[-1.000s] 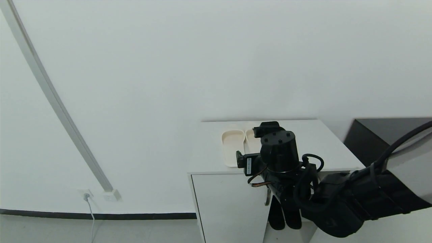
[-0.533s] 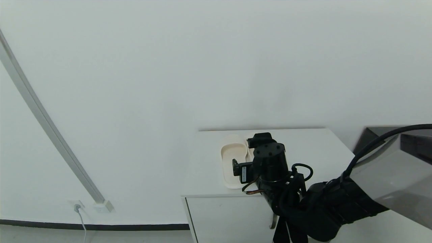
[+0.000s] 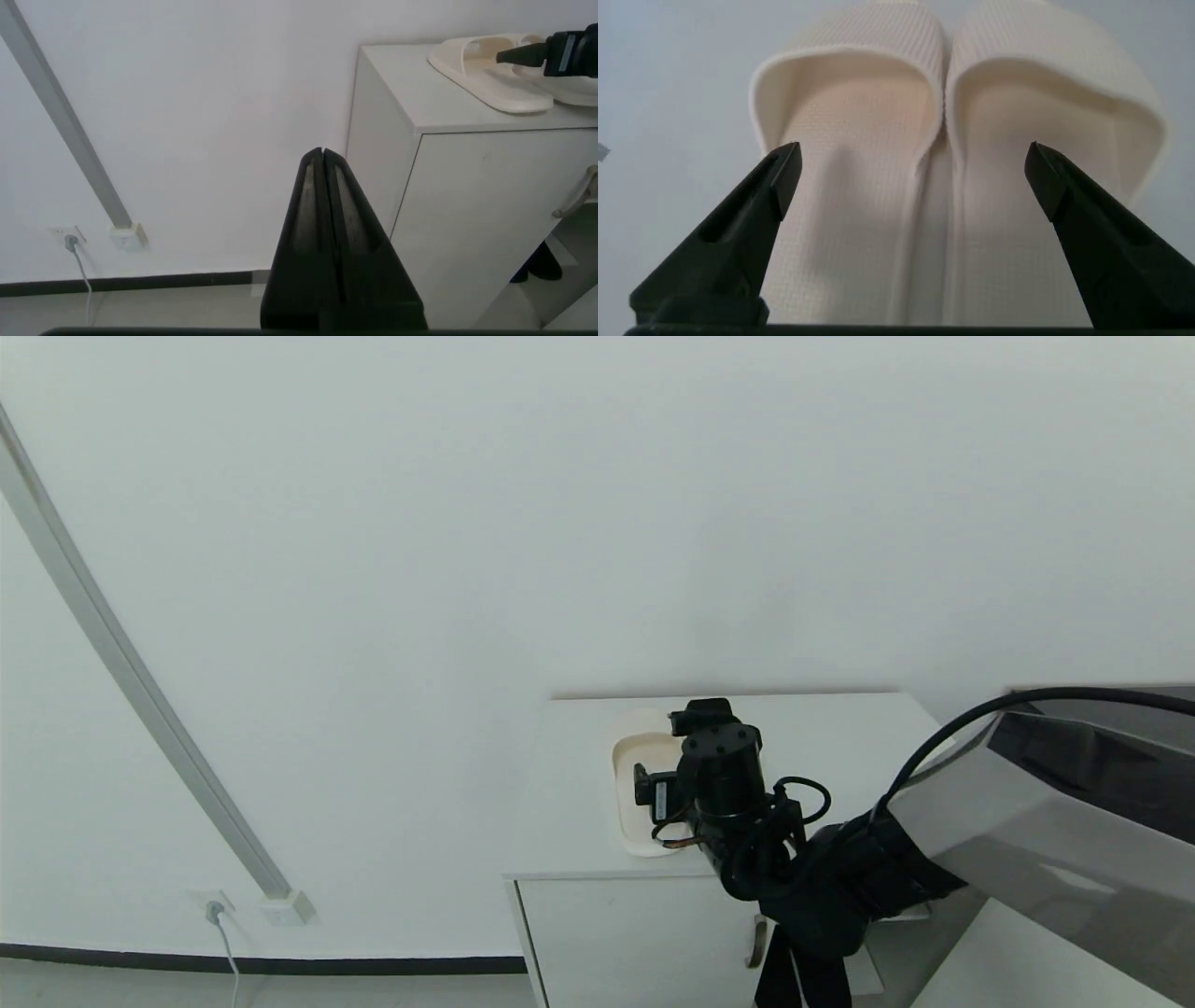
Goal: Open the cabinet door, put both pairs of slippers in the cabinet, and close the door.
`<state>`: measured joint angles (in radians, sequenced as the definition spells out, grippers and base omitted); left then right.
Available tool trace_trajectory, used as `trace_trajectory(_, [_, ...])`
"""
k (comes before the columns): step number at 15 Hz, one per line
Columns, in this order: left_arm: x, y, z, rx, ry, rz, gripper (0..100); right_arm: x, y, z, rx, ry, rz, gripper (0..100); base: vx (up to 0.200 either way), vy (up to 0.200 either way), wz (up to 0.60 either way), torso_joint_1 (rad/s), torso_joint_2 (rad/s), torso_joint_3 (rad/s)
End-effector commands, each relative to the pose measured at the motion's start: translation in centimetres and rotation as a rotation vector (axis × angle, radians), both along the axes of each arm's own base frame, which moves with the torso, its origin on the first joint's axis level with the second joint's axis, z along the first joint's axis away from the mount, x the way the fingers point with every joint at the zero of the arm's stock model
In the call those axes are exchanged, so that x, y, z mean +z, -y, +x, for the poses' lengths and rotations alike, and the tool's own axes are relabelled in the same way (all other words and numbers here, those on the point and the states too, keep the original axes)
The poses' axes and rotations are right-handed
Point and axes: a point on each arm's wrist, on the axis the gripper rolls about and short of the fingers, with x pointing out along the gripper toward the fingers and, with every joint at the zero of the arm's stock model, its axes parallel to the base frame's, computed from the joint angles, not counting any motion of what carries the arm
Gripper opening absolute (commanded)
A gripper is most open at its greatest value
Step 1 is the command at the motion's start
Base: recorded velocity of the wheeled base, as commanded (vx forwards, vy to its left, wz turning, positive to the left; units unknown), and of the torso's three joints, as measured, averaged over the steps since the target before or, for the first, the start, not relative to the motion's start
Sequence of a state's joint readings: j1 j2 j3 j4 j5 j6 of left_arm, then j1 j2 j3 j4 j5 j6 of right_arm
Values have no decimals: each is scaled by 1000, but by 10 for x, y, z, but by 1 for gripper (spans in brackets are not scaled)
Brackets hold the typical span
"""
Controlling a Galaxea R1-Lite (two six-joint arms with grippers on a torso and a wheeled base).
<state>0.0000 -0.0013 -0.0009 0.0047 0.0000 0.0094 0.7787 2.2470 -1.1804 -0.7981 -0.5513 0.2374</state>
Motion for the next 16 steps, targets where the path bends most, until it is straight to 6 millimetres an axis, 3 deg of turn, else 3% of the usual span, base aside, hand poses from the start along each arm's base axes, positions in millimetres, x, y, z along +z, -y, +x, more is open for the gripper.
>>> trace_trajectory(1, [0,0,0,2,-2,0,0,-9,-4,12,-11,-4,-11,100,0,0,0,0,0,0])
trace_trajectory(10, [0,0,0,0,-1,0,0,-17,-6,53,-40,32,-2,100,0,0,0,0,0,0])
trace_trajectory(11, [0,0,0,0,-2,-2,0,-17,-5,53,-41,32,-2,0,0,0,0,0,0,0])
trace_trajectory(16, [0,0,0,2,-2,-2,0,-15,-4,54,-44,37,2,0,0,0,0,0,0,0])
